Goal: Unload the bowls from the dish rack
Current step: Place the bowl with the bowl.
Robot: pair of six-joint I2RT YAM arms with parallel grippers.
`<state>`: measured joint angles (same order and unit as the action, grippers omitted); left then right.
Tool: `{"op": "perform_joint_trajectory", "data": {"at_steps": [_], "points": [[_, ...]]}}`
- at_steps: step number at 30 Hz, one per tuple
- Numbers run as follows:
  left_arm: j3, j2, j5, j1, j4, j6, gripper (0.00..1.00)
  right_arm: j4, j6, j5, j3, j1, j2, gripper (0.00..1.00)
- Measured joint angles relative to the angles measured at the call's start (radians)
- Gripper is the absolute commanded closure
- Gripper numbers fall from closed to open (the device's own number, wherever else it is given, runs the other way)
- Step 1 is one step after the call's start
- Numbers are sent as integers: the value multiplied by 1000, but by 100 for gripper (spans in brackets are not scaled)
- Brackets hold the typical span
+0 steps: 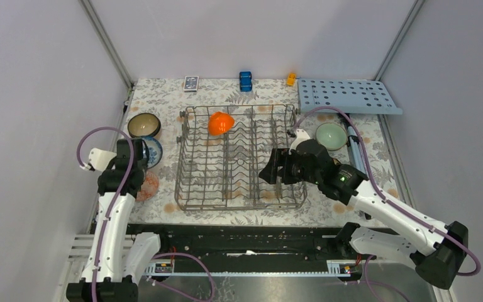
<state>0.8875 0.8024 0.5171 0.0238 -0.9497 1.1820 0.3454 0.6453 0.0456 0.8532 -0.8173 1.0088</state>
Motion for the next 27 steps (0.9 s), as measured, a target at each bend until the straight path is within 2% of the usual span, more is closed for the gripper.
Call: {"op": "perform_joint_trajectory", "data": {"at_steps": [9, 17, 27], "points": [[-107, -3, 57, 0, -68, 162, 100, 36, 0, -17, 0, 0, -64, 20], [-175, -39, 88, 8, -91, 186, 100, 38, 8, -19, -19, 0, -56, 20], [-233, -44, 89, 93, -56, 173, 100, 38, 10, -19, -21, 0, -43, 20]]}}
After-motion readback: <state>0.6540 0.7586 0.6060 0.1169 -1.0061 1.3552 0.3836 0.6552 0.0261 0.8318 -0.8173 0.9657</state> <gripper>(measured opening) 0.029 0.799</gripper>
